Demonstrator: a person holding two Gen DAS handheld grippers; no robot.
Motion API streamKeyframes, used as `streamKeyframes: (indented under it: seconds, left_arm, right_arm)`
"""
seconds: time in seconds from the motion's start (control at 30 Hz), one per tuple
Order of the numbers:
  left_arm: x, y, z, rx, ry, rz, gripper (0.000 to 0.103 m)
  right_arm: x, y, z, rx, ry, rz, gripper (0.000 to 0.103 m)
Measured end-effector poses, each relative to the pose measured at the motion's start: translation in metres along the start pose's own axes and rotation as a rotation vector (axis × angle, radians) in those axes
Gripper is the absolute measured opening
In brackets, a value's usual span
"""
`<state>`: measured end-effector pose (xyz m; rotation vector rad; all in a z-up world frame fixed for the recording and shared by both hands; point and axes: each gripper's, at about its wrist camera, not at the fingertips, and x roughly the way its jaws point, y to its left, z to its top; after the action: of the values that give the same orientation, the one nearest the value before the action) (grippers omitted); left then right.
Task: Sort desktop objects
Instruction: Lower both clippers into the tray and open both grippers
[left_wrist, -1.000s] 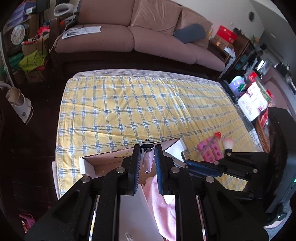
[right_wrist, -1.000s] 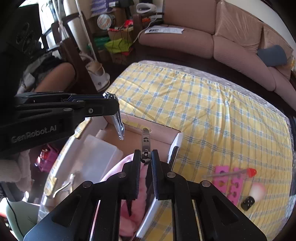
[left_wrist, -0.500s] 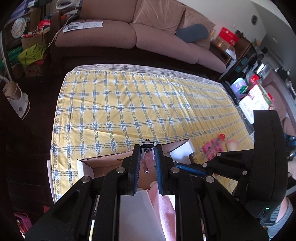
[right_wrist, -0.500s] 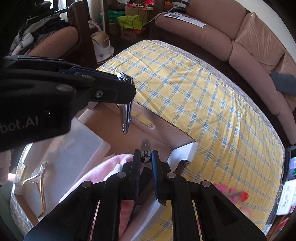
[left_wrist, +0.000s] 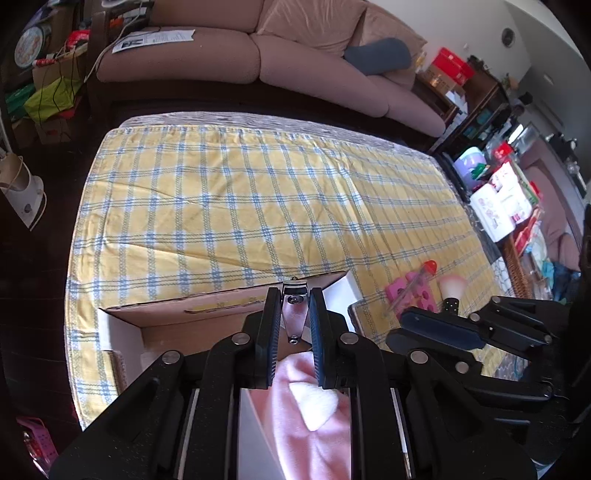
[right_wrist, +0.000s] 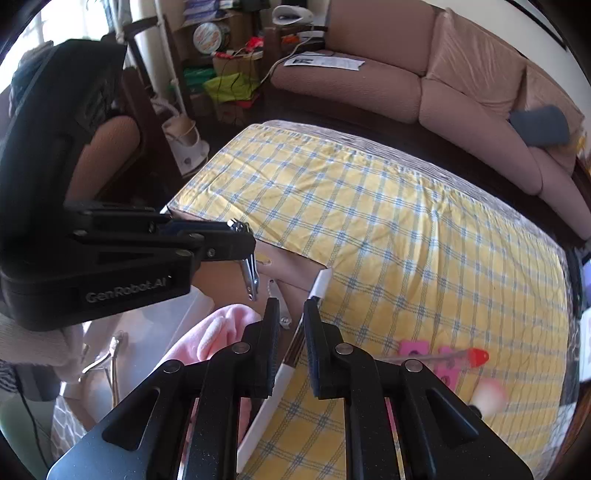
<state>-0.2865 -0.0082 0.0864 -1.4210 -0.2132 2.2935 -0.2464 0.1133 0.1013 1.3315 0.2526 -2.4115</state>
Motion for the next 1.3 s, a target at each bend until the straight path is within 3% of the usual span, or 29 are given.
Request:
streamKeyframes:
  seconds: [0.13, 0.37, 0.53, 0.8, 0.87, 1.03, 1.1, 1.17, 1.2, 1.23, 1.27, 1.3]
  left_arm:
    - [0.007, -0.007, -0.002, 0.02, 0.019, 0.028, 0.014]
    - [-0.004, -0.005, -0.006, 0.109, 0.002, 0.181, 0.014]
    - [0.01, -0.006, -0.01, 0.129, 0.025, 0.256, 0.014]
    - [0.021, -0.031, -0.02, 0.151, 0.08, 0.213, 0.017]
    - [0.015, -0.03, -0.019, 0.128, 0.062, 0.201, 0.032]
    - [-0.006, -0.023, -0.014, 0.081, 0.038, 0.164, 0.035]
    - [-0.013, -0.023, -0.015, 0.074, 0.033, 0.154, 0.043]
    - [-0.019, -0.025, -0.018, 0.074, 0.03, 0.143, 0.061]
    - [-0.022, -0.026, -0.021, 0.075, 0.029, 0.138, 0.064]
    - [-0.024, -0.028, -0.023, 0.075, 0.029, 0.133, 0.068]
    - [-0.026, -0.031, -0.026, 0.077, 0.03, 0.125, 0.074]
    - [-0.027, -0.033, -0.028, 0.079, 0.03, 0.119, 0.08]
  right_arm:
    - [-0.008, -0.009, -0.009, 0.036, -0.016, 0.017, 0.013]
    - [-0.009, -0.011, -0.023, 0.047, -0.009, 0.029, 0.014]
    - [-0.011, -0.005, -0.029, 0.052, -0.019, 0.049, 0.014]
    - [-0.02, -0.009, -0.037, 0.06, -0.022, 0.052, 0.014]
    - [-0.023, -0.013, -0.039, 0.072, -0.026, 0.053, 0.014]
    - [-0.031, -0.019, -0.046, 0.085, -0.029, 0.045, 0.014]
    - [-0.034, -0.023, -0.048, 0.095, -0.032, 0.038, 0.014]
    - [-0.04, -0.028, -0.049, 0.115, -0.041, 0.038, 0.028]
    - [-0.042, -0.03, -0.05, 0.125, -0.045, 0.038, 0.035]
    - [-0.045, -0.033, -0.051, 0.138, -0.05, 0.039, 0.053]
    - [-0.047, -0.036, -0.052, 0.151, -0.054, 0.043, 0.063]
    - [-0.05, -0.04, -0.054, 0.168, -0.057, 0.049, 0.064]
